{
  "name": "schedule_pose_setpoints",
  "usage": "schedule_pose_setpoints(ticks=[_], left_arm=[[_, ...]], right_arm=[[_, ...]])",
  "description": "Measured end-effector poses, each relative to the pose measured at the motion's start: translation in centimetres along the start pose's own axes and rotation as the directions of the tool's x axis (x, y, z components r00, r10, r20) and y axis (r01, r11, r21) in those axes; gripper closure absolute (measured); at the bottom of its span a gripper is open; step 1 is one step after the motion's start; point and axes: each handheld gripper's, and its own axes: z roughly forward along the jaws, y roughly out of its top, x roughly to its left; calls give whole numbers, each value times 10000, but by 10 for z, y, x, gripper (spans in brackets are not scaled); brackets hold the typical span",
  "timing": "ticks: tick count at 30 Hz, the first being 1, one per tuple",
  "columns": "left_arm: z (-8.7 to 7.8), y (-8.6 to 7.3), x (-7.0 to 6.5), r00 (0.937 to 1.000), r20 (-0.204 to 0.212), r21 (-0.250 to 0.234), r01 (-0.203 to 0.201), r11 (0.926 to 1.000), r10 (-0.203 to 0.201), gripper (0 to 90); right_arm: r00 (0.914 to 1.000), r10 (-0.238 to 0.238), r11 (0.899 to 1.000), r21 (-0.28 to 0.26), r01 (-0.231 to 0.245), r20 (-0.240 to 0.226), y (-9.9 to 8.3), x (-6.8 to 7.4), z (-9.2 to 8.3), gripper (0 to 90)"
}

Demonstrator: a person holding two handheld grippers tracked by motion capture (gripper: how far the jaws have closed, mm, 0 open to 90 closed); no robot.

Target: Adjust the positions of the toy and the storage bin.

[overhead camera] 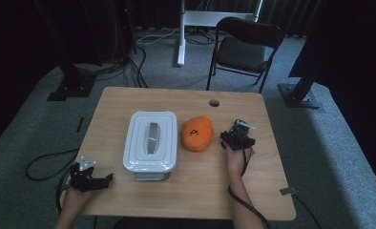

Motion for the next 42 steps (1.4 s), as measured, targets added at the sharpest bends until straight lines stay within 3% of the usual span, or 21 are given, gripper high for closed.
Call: schedule_pose_setpoints(ticks=[3,11,12,20,22,31,42], left_arm=[[0,0,0,10000,0,0,0,10000,0,8],[0,0,0,10000,-1,-1,-1,10000,1,8],[0,0,0,10000,2,-1,0,10000,0,8],[0,0,0,10000,6,-1,-6,10000,6,8],[0,0,0,10000,6,-2,-4,10000,4,8],[0,0,0,10000,6,1,-6,10000,6,8],[0,0,0,10000,12,-1,-11,10000,11,8]], right_arm=[[9997,47,9997,-243,-41,248,-1,1,-2,116],[9996,168,9989,-446,-157,244,-3,1,-6,112],[9988,340,9971,-700,-314,354,-5,-1,-8,113],[9953,970,9948,-322,-968,67,-4,-9,-7,112],[9960,889,9956,-271,-892,-106,-3,-6,-7,111],[9975,688,9976,22,-688,154,-8,5,3,109],[9955,952,9952,227,-952,23,2,-3,12,110]])
